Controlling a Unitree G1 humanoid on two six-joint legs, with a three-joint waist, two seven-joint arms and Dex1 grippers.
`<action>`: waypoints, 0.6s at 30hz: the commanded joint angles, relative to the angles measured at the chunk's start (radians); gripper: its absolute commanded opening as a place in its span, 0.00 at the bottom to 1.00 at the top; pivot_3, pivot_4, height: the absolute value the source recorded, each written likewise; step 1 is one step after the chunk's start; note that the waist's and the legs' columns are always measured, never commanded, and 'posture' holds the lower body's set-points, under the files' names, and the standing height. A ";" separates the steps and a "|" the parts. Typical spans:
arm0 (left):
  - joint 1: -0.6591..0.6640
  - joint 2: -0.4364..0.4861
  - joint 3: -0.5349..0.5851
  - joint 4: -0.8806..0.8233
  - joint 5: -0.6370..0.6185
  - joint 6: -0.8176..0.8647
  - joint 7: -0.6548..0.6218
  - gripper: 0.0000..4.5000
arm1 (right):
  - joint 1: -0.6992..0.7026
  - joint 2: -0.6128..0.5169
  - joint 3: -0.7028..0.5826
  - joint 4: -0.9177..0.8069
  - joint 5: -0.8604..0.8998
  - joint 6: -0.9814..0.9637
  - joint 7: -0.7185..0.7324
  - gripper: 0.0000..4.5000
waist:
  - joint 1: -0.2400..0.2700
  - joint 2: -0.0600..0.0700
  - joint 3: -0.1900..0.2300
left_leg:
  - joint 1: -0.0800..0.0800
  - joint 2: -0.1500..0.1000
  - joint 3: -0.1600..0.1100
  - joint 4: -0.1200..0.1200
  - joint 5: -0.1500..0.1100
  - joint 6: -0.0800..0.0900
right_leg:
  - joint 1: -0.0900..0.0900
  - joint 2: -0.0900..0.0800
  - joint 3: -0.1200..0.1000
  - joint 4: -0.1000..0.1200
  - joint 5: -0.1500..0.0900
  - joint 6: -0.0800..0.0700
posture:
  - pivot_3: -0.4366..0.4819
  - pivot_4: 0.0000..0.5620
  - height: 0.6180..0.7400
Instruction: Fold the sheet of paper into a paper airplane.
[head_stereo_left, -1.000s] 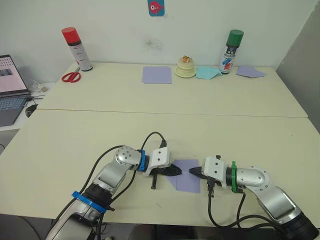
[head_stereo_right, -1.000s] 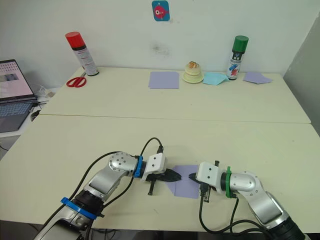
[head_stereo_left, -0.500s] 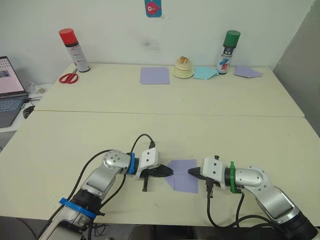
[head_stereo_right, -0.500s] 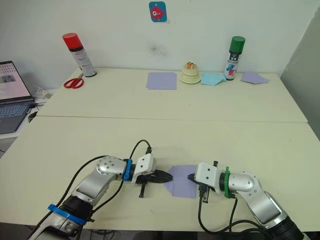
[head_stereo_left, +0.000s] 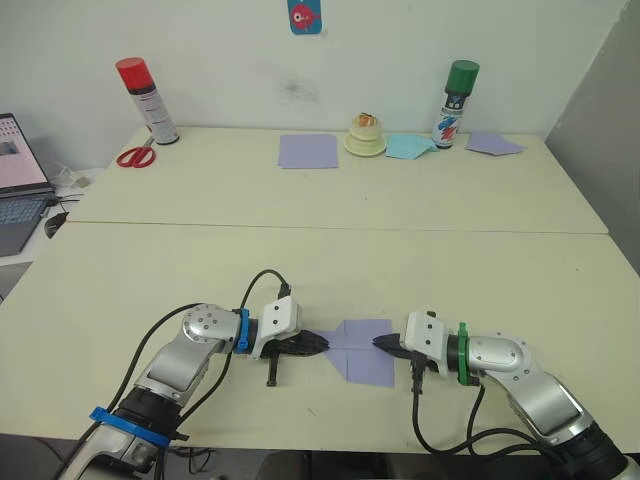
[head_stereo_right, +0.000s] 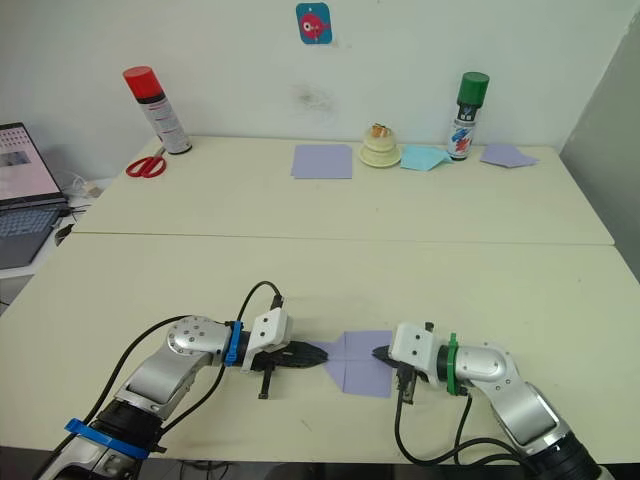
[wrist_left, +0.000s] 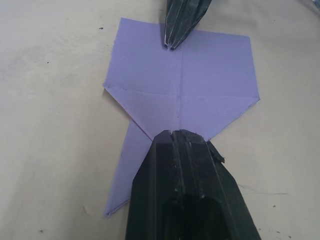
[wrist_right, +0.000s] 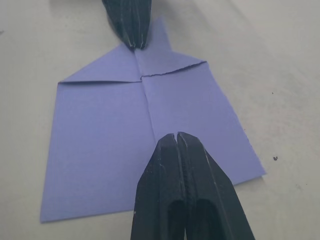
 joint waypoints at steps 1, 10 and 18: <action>0.043 0.024 -0.045 0.078 0.074 0.049 0.005 0.00 | 0.001 -0.030 -0.111 -0.083 0.125 0.080 0.042 0.04 | 0.001 0.001 0.000 | -0.001 0.000 0.000 0.000 0.000 0.000 | -0.001 0.000 0.000 0.000 0.000 0.000 | 0.48 0.27 1.00; 0.039 0.015 -0.048 0.074 0.073 0.043 0.007 0.00 | -0.076 -0.093 -0.190 -0.092 0.309 0.440 0.080 0.53 | 0.002 0.002 0.001 | -0.002 -0.001 0.000 -0.001 0.000 0.000 | -0.002 0.000 0.000 0.000 0.000 0.000 | 0.48 0.27 1.00; 0.030 0.014 -0.039 0.061 0.067 0.051 0.014 0.00 | -0.218 -0.016 -0.104 0.063 0.345 0.567 0.131 0.53 | 0.004 0.004 0.003 | -0.003 -0.002 0.001 -0.001 0.000 0.000 | -0.003 0.000 -0.001 -0.001 0.000 -0.001 | 0.48 0.27 1.00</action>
